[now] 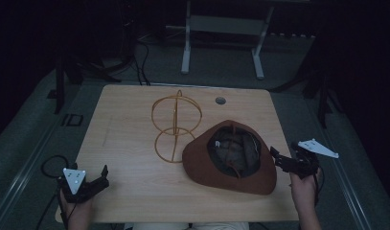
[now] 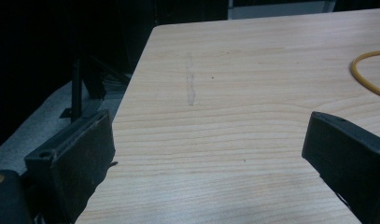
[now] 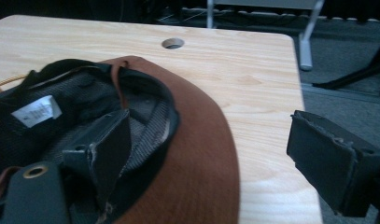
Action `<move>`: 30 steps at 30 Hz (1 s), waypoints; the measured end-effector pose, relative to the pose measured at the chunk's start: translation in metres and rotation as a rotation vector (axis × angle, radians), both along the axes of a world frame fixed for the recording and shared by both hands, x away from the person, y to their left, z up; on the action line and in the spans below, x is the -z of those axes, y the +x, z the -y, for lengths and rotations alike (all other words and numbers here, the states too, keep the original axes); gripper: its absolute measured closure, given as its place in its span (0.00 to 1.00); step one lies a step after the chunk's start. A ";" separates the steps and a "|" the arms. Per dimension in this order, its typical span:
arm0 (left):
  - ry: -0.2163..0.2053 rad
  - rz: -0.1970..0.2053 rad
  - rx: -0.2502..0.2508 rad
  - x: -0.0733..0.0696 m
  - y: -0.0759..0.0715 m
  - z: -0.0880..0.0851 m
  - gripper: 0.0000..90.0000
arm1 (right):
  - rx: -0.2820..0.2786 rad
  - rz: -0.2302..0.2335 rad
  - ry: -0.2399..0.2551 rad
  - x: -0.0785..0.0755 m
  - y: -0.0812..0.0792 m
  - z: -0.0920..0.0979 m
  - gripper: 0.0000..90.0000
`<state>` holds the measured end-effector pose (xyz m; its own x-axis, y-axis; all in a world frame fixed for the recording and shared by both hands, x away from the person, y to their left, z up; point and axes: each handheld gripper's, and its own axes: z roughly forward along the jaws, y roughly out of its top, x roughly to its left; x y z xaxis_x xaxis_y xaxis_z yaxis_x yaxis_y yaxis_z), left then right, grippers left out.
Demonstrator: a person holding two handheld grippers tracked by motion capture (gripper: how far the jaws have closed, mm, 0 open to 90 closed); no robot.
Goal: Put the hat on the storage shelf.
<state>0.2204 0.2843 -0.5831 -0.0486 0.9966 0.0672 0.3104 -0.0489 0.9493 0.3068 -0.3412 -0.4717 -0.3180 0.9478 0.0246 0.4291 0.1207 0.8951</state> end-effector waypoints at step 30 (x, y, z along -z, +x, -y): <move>0.006 -0.020 0.019 0.000 0.000 -0.001 0.04 | -0.159 -0.129 -0.061 0.014 0.063 -0.050 0.15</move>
